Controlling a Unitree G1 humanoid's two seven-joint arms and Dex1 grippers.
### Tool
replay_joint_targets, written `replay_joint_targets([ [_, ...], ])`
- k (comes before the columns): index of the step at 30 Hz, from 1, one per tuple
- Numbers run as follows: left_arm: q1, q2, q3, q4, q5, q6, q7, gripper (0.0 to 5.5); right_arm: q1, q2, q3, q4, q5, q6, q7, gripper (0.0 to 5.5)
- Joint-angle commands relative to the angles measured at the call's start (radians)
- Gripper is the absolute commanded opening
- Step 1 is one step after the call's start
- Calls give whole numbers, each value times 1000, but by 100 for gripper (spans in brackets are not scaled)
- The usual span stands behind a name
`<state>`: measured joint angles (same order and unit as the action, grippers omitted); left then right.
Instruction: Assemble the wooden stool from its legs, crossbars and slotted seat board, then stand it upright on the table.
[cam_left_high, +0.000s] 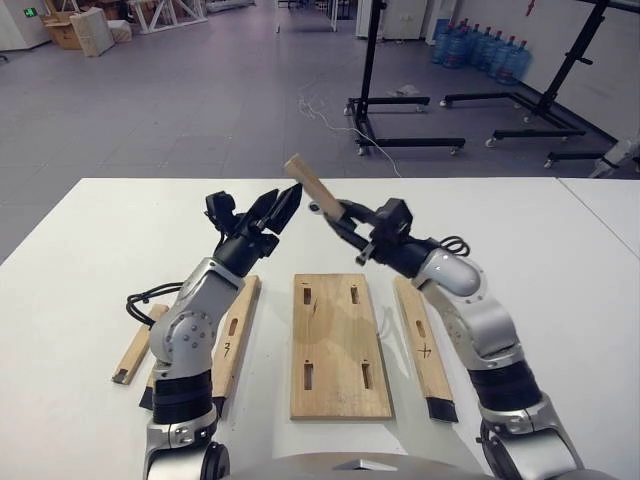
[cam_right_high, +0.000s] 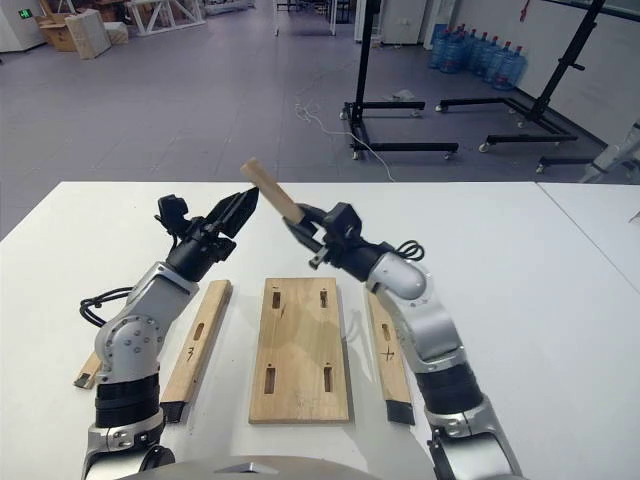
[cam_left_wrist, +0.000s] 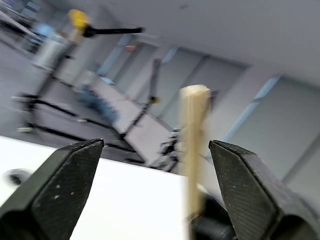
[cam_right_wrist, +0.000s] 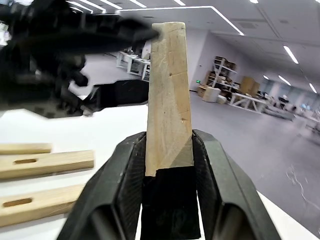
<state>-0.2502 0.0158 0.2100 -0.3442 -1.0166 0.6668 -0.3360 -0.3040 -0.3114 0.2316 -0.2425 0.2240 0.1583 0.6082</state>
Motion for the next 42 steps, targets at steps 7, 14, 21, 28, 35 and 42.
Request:
replay_joint_targets([
  [7,-1,66,-52,-15,-93,65,41,387,-23,48,40,7,-28,-28,9,129],
  [14,-5,87,-99,-14,20,-25,-38,282,-27,53,21,13,-5,-16,25,129],
  [21,-4,69,-77,-36,-19,-97,-109,186,-31,43,13,50,-26,-51,35,129],
  [28,-2,84,-90,-14,-13,-99,-120,103,-45,52,-2,77,-37,-77,24,129],
  [35,-13,122,-137,32,90,-121,-133,65,-66,51,-6,65,-38,-84,33,129],
  [42,6,137,-165,66,167,-172,-165,41,-72,57,-1,24,-30,-73,41,129],
])
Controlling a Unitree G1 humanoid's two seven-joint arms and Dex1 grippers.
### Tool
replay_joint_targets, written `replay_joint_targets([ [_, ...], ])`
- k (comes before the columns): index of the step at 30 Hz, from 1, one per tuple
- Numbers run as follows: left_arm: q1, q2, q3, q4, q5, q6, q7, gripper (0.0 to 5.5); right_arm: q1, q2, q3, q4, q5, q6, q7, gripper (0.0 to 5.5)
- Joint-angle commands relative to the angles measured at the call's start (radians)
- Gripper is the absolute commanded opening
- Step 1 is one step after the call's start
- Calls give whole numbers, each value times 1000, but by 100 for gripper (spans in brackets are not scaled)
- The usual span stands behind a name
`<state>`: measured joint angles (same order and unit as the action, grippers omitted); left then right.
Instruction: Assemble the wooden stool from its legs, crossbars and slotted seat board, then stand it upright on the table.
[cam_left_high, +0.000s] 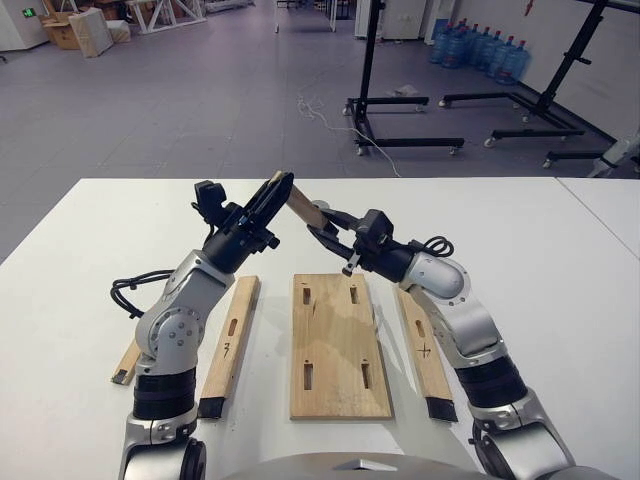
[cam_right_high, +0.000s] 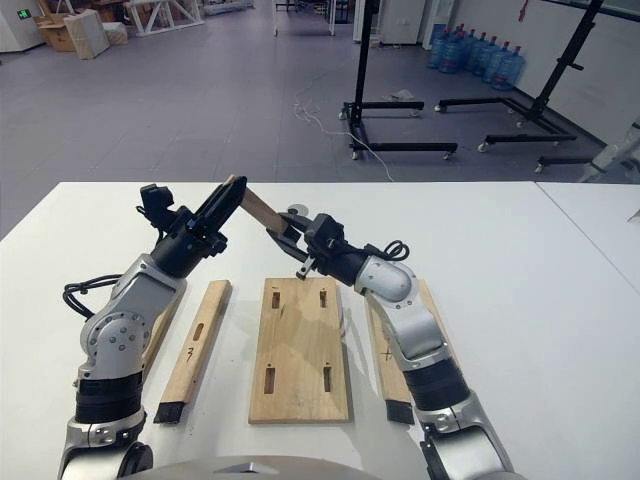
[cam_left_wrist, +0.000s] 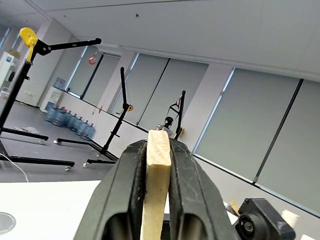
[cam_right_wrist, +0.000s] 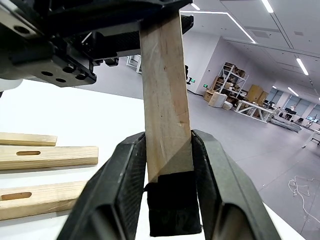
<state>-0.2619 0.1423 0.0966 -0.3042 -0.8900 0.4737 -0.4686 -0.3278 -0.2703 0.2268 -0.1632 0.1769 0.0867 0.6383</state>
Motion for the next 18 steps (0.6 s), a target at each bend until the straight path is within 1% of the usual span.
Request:
replay_joint_targets([
  [1,24,14,-62,26,48,20,-39,41,-50,16,4,-65,20,1,11,129],
  [4,33,11,-83,31,59,21,-47,39,-61,21,9,-81,16,-2,12,129],
  [7,15,-12,-79,75,74,27,4,39,-65,27,20,-86,4,-5,11,129],
  [8,12,-15,-76,84,76,30,14,74,-64,28,25,-85,-1,-8,11,129],
  [9,9,-15,-74,89,76,31,18,83,-62,29,27,-85,-6,-10,10,129],
  [14,-3,-7,-62,101,78,56,35,171,-57,32,26,-83,-16,-12,5,129],
  [16,-1,-7,-59,89,70,53,24,175,-56,32,27,-82,-18,-13,2,129],
  [18,3,-7,-56,68,58,53,18,147,-53,32,28,-81,-19,-14,0,129],
])
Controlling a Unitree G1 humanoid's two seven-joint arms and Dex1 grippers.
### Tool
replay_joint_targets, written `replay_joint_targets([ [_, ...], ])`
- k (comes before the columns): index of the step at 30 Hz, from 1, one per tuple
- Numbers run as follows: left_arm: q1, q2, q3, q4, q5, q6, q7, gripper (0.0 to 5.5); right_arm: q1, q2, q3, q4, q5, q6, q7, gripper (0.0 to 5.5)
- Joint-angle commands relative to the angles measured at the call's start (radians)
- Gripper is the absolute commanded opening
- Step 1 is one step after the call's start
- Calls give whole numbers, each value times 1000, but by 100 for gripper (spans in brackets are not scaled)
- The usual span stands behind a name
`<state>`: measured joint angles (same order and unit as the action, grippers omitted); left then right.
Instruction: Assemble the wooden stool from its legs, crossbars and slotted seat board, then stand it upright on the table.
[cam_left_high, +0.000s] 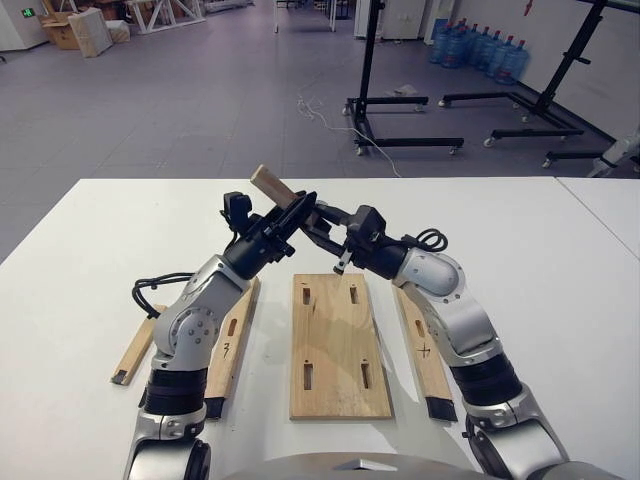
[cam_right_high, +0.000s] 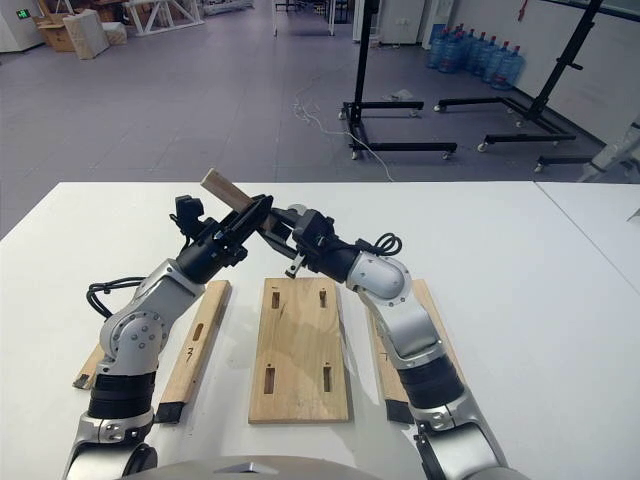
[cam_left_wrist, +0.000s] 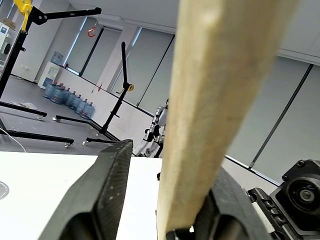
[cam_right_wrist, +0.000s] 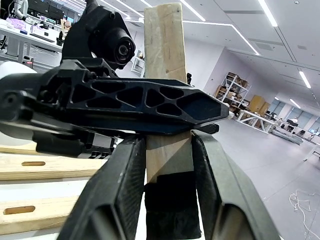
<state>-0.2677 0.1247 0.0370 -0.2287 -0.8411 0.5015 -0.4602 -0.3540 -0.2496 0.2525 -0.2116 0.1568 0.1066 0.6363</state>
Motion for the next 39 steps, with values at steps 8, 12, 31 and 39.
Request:
replay_joint_targets([
  [8,1,15,6,-16,16,20,-2,46,-15,16,4,-21,-8,-36,-13,129],
  [12,-3,29,-5,-9,49,5,-19,42,-5,20,4,-16,-17,-39,-22,129],
  [31,-28,54,74,22,119,-52,-4,39,24,10,-37,-19,67,96,-12,273],
  [39,111,207,183,-98,232,-30,74,39,11,-7,-153,-10,92,154,-95,274],
])
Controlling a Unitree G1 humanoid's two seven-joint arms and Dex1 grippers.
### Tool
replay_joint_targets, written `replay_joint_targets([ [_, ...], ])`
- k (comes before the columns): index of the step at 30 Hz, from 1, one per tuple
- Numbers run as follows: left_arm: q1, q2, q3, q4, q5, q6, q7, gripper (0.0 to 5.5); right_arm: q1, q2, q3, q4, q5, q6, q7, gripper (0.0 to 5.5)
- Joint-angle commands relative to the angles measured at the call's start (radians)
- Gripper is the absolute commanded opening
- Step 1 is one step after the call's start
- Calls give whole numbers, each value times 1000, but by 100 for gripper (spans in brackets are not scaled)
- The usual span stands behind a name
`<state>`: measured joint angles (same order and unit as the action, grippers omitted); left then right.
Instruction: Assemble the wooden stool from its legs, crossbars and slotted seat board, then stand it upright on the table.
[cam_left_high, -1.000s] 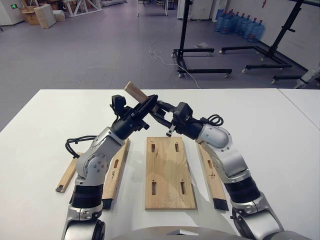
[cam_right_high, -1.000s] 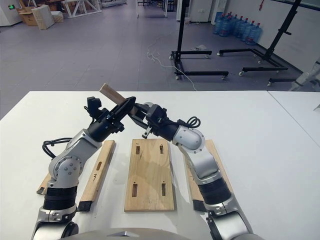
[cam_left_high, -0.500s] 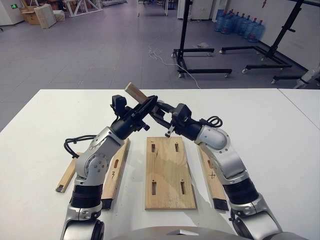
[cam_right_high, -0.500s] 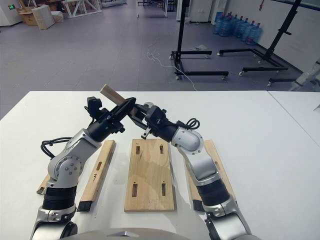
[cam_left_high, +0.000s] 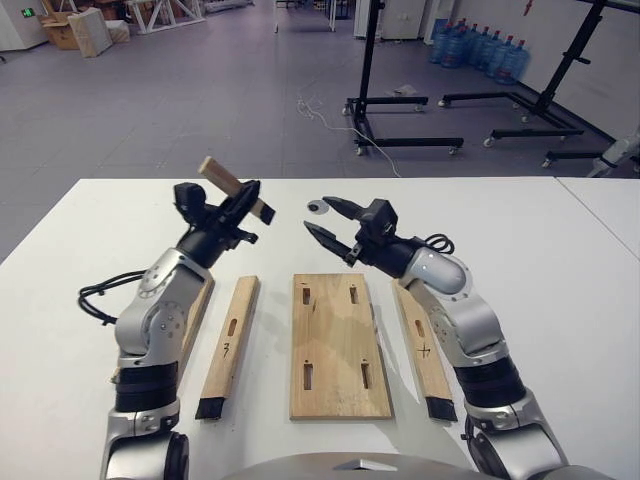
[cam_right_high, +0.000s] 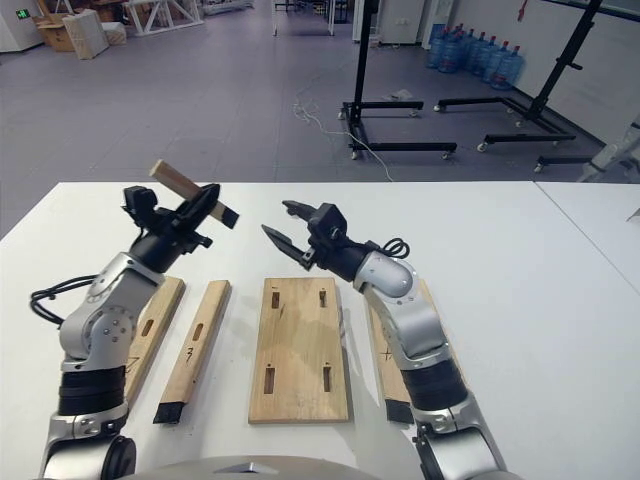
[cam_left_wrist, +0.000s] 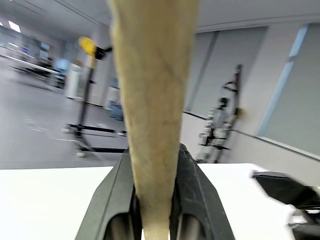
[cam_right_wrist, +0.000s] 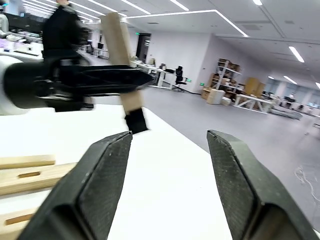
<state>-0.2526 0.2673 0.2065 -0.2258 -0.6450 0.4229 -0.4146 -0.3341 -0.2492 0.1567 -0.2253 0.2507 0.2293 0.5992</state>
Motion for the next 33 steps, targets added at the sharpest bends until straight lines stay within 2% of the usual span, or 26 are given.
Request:
replay_joint_targets([
  [1,157,83,33,-154,30,72,38,39,-12,-5,-73,19,-16,42,-91,274],
  [6,418,100,108,-352,13,141,96,39,-19,37,-128,68,-59,93,-253,274],
  [13,552,150,210,-399,-16,189,96,39,32,50,-135,23,-76,118,-329,274],
  [22,535,172,161,-196,89,117,38,39,41,86,-95,23,-90,110,-347,274],
  [33,559,128,132,-168,146,82,50,39,39,66,-111,22,-86,113,-334,274],
])
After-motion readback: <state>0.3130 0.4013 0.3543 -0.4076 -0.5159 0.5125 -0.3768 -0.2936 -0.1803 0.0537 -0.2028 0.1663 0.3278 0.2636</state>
